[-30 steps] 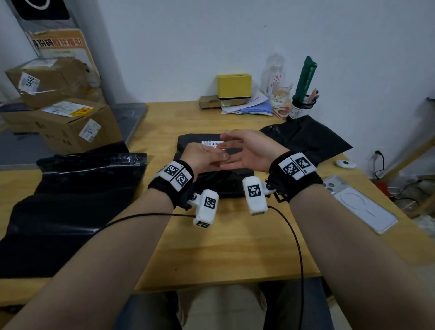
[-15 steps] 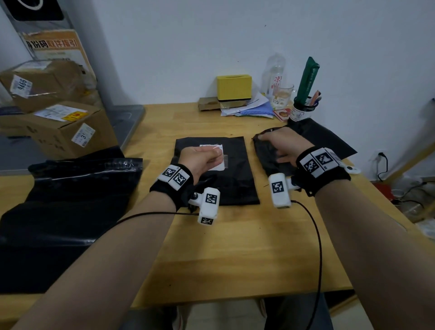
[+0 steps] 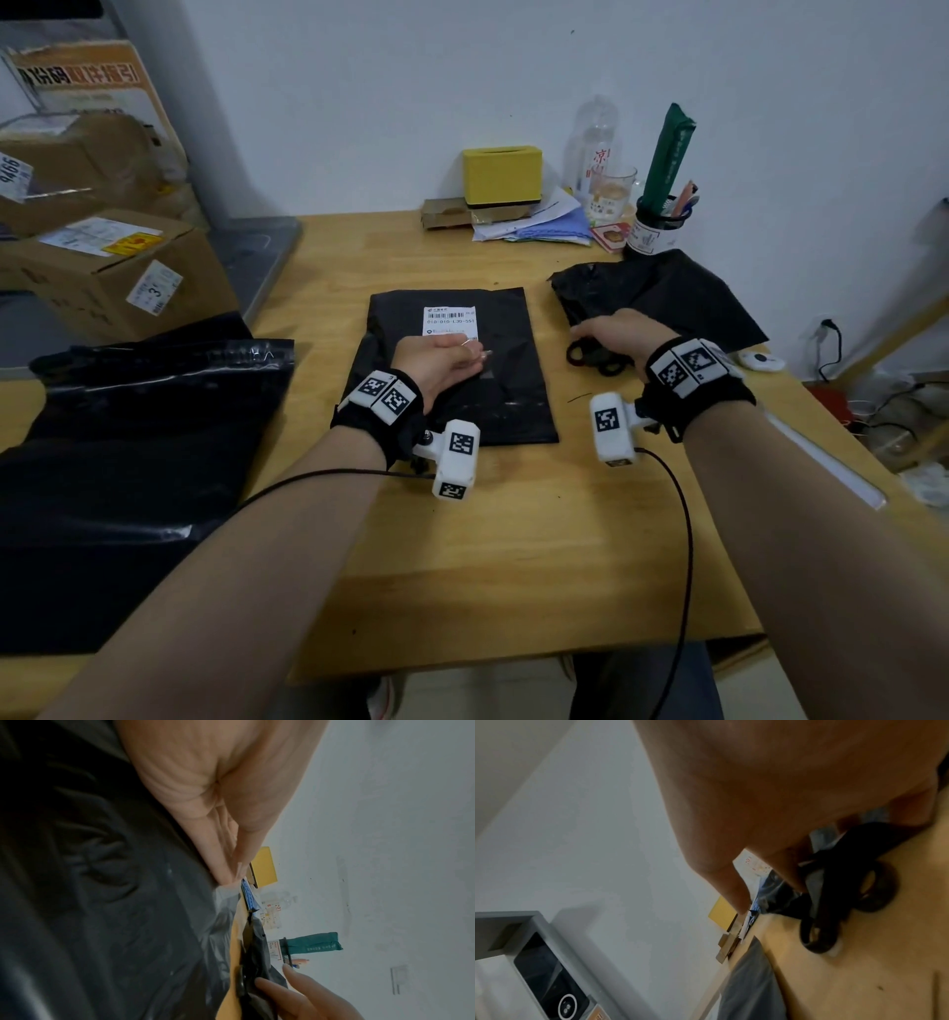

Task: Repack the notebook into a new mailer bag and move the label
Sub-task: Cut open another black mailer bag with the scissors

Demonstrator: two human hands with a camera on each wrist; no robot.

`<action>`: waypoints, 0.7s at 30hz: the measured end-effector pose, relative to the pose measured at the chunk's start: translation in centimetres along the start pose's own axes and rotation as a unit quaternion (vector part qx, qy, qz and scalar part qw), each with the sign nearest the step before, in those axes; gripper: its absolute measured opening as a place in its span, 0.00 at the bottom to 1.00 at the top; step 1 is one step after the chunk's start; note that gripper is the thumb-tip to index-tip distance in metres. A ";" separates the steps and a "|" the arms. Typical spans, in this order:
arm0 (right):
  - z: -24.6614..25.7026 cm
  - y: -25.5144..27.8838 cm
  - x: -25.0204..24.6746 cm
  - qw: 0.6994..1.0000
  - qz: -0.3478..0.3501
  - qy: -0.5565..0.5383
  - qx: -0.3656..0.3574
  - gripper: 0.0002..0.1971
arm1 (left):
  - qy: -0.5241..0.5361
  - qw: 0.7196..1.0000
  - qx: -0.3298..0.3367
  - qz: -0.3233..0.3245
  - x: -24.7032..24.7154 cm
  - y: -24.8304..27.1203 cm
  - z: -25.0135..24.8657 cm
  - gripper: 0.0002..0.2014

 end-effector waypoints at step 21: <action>6.8 6.5 7.6 0.938 0.086 -0.207 -0.265 0.14 | 0.087 0.987 0.080 0.110 3.1 2.7 -5.9 0.16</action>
Point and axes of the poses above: each hand's wrist, its own y-axis away from the middle knuckle, its own x-axis out of the palm, z = x × y, the point moved 4 cm from there along -y, towards the middle knuckle, and after that the axes turned 15 degrees about z, right-handed, at the moved point
